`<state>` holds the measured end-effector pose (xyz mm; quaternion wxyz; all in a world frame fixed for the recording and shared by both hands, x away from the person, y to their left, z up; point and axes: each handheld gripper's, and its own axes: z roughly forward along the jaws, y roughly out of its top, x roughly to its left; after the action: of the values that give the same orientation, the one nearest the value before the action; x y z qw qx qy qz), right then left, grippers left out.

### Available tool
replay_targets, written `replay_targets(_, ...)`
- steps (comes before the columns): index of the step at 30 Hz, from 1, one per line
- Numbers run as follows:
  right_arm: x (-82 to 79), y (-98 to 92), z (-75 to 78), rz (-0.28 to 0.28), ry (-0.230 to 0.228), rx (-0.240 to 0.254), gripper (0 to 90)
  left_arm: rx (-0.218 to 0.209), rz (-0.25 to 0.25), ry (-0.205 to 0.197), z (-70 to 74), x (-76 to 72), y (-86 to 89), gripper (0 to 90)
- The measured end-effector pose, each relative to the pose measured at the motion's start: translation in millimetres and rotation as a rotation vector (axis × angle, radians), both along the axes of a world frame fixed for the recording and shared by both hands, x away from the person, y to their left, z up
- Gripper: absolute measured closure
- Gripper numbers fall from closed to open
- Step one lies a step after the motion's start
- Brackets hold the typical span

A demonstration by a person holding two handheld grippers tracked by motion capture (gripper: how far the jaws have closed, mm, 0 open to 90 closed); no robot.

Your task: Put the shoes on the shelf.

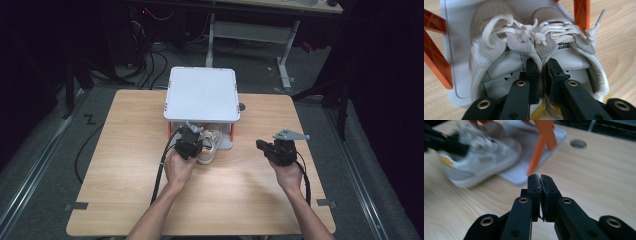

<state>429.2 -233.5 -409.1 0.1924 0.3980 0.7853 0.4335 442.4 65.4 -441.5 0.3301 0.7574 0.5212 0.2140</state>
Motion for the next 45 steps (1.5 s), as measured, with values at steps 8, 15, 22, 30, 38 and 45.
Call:
replay_targets(8,17.2,36.2,47.1,0.062,-0.068,0.026,88.6,0.001,0.04,0.003,-4.8,10.2,0.0,80.7)
replay_targets(15,37.8,62.5,60.3,0.061,-0.075,0.003,88.6,0.014,0.055,-0.007,-6.1,12.6,-3.7,79.3)
replay_targets(22,56.1,83.6,59.3,0.044,-0.047,-0.027,89.0,0.023,0.047,-0.008,-6.6,12.4,-3.5,71.7)
replay_targets(30,57.7,90.3,62.1,0.036,-0.05,-0.079,89.9,0.026,0.06,-0.021,-4.1,11.0,-3.1,50.6)
replay_targets(38,56.1,90.8,60.7,0.033,-0.069,-0.085,89.8,-0.016,0.063,0.029,0.2,8.5,0.7,33.3)
replay_targets(45,54.8,92.4,60.7,0.033,-0.084,-0.106,89.8,-0.054,0.072,0.051,-0.6,10.0,-1.7,26.3)
